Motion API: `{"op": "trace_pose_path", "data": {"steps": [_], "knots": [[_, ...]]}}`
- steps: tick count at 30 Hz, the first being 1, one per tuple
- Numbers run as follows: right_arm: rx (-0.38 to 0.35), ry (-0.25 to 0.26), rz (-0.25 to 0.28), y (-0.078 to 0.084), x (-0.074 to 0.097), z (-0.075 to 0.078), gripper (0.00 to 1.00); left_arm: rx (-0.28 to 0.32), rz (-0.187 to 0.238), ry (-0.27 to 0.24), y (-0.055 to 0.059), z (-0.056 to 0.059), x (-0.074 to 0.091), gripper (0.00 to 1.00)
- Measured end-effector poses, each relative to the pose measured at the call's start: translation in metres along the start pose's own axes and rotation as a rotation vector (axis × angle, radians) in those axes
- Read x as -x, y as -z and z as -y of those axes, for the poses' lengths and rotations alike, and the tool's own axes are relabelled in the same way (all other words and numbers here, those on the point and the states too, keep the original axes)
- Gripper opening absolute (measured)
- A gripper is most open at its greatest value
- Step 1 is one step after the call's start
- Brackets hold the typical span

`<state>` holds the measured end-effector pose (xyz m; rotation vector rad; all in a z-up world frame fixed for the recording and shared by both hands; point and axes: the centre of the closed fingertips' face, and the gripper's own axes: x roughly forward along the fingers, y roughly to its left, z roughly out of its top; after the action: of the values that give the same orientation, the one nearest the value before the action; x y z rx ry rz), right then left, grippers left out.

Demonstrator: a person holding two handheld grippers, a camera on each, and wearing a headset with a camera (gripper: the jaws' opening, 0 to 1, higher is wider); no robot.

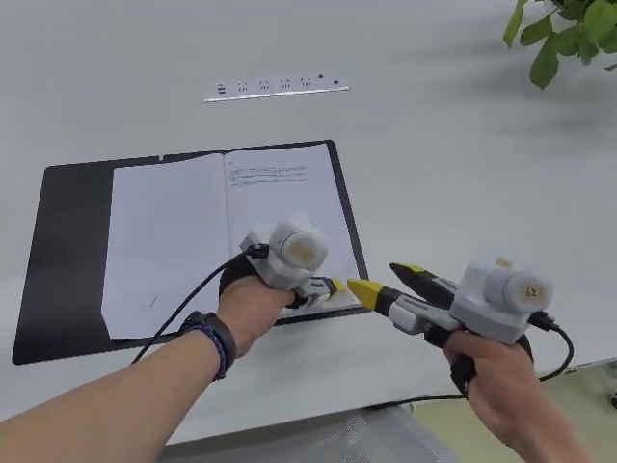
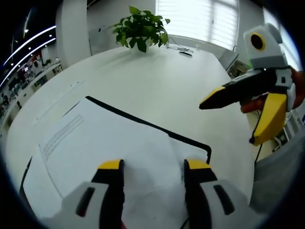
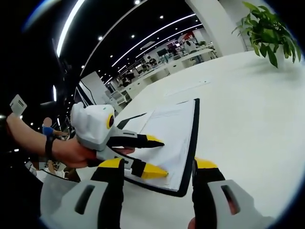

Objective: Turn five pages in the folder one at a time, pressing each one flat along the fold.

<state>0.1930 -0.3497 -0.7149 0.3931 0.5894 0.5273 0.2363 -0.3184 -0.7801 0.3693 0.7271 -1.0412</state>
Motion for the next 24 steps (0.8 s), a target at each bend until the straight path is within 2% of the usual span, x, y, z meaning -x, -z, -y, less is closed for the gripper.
{"op": "trace_pose_path", "data": {"steps": [9, 13, 18, 21, 24], "knots": [[-0.008, -0.028, 0.003, -0.007, -0.018, 0.001, 0.55, 0.120, 0.042, 0.019, -0.001, -0.007, 0.005, 0.45], [-0.042, -0.044, 0.009, -0.008, -0.031, 0.007, 0.53, 0.181, 0.068, 0.022, 0.000, -0.010, 0.007, 0.43], [-0.080, -0.061, 0.033, -0.017, -0.042, 0.007, 0.50, 0.213, 0.079, 0.032, 0.000, -0.011, 0.009, 0.42], [-0.103, -0.085, 0.028, -0.017, -0.049, 0.004, 0.48, 0.251, 0.090, 0.040, -0.002, -0.011, 0.010, 0.42], [-0.113, -0.106, 0.026, -0.016, -0.052, 0.000, 0.43, 0.270, 0.098, 0.050, -0.002, -0.009, 0.012, 0.43]]}}
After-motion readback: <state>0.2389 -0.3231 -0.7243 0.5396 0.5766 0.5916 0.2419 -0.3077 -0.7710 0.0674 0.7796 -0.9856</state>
